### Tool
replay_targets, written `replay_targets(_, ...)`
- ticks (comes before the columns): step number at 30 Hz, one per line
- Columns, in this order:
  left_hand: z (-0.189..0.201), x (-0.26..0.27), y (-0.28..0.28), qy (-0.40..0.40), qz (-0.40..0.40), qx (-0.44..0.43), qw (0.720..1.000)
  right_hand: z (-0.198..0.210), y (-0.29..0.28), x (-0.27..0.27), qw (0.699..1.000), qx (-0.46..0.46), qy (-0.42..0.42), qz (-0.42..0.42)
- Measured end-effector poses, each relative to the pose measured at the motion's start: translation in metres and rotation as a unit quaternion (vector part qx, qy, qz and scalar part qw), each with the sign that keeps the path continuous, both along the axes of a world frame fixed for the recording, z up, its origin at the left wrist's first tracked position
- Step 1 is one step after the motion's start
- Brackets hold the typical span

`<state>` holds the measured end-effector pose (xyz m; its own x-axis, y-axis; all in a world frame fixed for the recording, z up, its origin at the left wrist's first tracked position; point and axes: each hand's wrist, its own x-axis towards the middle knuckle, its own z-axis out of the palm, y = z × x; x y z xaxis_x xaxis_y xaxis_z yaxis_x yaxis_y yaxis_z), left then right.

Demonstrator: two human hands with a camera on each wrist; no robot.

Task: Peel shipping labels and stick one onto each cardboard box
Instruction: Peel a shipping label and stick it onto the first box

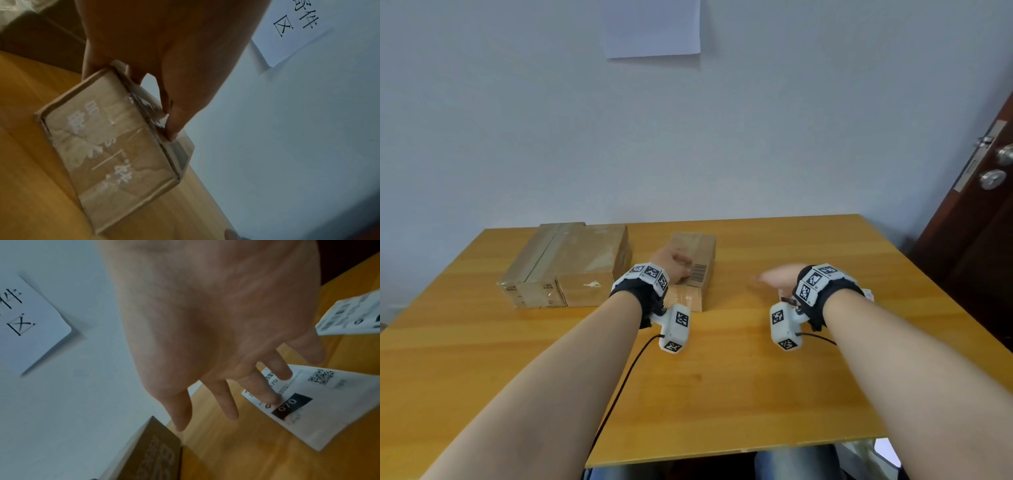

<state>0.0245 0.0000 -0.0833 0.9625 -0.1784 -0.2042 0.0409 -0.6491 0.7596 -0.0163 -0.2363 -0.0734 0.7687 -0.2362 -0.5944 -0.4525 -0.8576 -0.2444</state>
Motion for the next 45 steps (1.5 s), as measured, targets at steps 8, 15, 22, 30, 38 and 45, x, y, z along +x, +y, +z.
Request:
replay_targets(8,-0.006,0.007,0.007,0.008,0.041,-0.018,0.999,-0.003,0.015,0.012,0.993,0.111,-0.043,-0.022)
replay_targets(15,-0.006,0.014,0.018,0.037,0.063,0.003,0.997,-0.032,0.002,0.016,0.990,0.090,-0.090,-0.054)
replay_targets(22,-0.002,0.013,0.021,0.064,0.071,0.002,0.995,-0.045,0.011,0.022,0.995,0.063,-0.074,0.011)
replay_targets(30,-0.002,0.011,0.016,0.055,0.075,0.022,0.995,-0.057,0.013,0.029,0.997,0.005,-0.069,0.038)
replay_targets(38,0.001,0.006,0.016,0.045,0.077,0.042,0.995,-0.062,0.009,0.028,0.997,0.022,-0.079,-0.015)
replay_targets(45,0.006,-0.006,0.022,0.029,0.036,0.130,0.990,-0.047,0.005,0.026,0.961,0.168,-0.167,-0.145)
